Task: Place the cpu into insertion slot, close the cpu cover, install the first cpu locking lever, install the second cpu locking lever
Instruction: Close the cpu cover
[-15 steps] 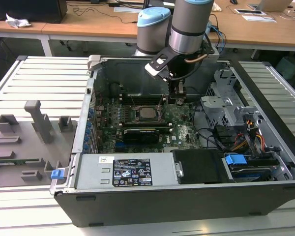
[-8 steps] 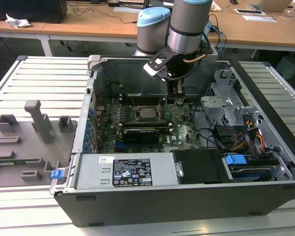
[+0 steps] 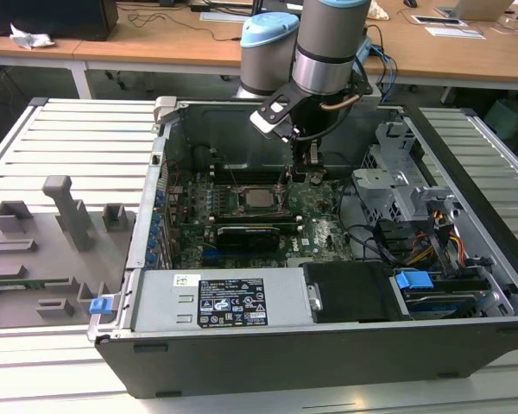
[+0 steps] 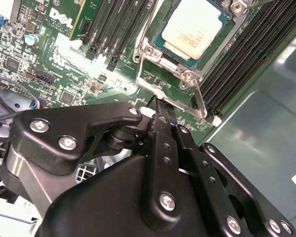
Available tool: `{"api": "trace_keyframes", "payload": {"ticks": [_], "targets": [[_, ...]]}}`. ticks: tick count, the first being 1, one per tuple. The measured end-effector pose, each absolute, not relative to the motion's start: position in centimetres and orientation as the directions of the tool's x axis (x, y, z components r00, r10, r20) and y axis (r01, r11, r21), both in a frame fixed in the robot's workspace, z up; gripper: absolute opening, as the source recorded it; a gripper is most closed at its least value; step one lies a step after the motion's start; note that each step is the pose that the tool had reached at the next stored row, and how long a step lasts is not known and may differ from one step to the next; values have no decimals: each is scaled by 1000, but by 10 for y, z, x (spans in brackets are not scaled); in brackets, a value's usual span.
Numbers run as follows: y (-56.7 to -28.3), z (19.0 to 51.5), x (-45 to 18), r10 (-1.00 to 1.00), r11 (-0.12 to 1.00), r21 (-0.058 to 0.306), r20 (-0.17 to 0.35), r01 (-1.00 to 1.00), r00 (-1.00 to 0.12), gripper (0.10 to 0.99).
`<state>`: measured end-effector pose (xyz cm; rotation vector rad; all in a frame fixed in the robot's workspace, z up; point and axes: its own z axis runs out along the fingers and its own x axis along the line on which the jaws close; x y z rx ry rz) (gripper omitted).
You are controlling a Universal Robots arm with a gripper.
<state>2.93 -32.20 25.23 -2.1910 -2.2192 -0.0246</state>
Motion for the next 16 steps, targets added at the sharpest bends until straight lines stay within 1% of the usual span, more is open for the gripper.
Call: {"api": "trace_keyframes", "payload": {"ticks": [16], "targets": [[-322,252,17,1000,13,-5,27,1000,-13,106]]}}
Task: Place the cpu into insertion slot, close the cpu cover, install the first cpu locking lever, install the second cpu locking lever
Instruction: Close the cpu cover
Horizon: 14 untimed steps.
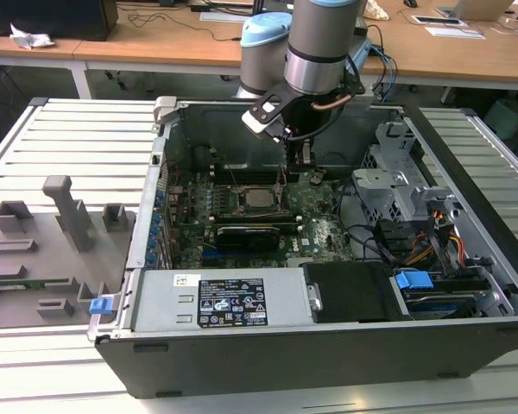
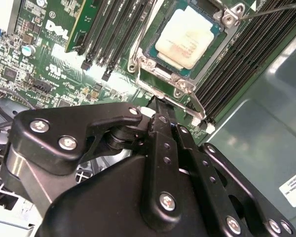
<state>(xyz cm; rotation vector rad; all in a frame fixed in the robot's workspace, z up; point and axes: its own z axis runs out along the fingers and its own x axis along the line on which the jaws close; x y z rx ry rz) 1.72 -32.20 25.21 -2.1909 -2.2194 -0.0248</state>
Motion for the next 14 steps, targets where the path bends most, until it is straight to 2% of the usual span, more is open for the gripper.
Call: {"api": "trace_keyframes", "payload": {"ticks": [9,14], "targets": [[-322,245,6,1000,13,-5,27,1000,-13,106],[-322,239,-21,1000,14,-5,27,1000,-14,106]]}}
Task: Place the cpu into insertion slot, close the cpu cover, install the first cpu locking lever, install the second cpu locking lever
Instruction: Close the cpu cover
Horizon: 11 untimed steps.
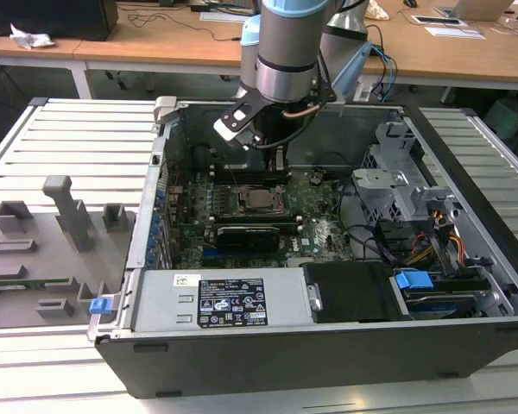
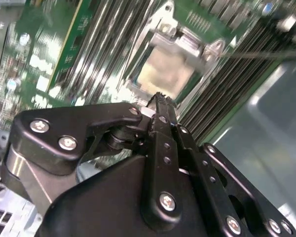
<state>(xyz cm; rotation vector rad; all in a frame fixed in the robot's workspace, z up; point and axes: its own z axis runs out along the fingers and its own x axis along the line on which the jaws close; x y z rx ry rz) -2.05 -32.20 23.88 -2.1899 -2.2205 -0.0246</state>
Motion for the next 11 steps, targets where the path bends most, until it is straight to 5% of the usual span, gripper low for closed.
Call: {"api": "trace_keyframes", "payload": {"ticks": [11], "targets": [[-322,218,-43,998,48,-5,28,999,-48,106]]}}
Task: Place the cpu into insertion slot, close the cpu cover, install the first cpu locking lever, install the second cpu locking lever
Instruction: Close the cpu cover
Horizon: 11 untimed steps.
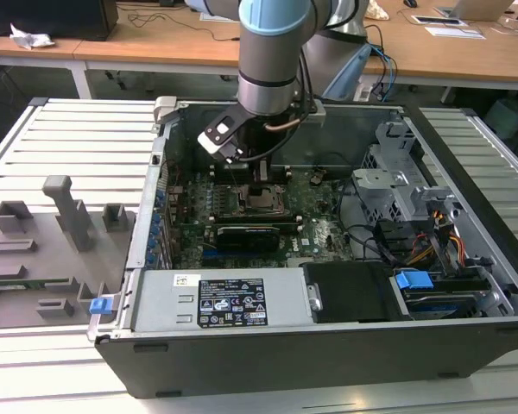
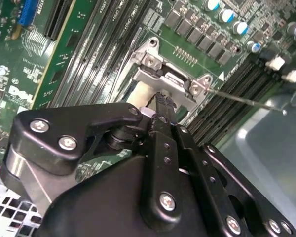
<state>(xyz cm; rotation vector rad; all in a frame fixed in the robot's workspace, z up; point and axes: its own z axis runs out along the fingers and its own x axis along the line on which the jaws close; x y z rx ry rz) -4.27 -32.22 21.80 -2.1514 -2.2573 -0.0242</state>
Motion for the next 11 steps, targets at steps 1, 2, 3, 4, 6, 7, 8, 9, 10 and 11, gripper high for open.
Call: {"api": "trace_keyframes", "payload": {"ticks": [1,2,3,4,6,7,8,9,10,11], "targets": [[-322,217,-44,998,52,-5,28,999,-52,106],[-322,216,-45,998,55,-5,28,998,-55,106],[-321,215,-47,998,57,-5,28,998,-57,106],[-321,214,-48,998,57,-5,28,998,-57,106],[-320,213,-48,998,58,-5,28,998,-58,106],[-319,211,-48,998,58,-5,28,998,-58,106],[-319,210,-48,998,57,-5,27,998,-57,106],[-318,210,-48,998,58,-5,27,998,-57,106],[-318,209,-48,998,58,-5,27,998,-57,106],[-318,208,-48,998,57,-4,27,998,-57,106]]}}
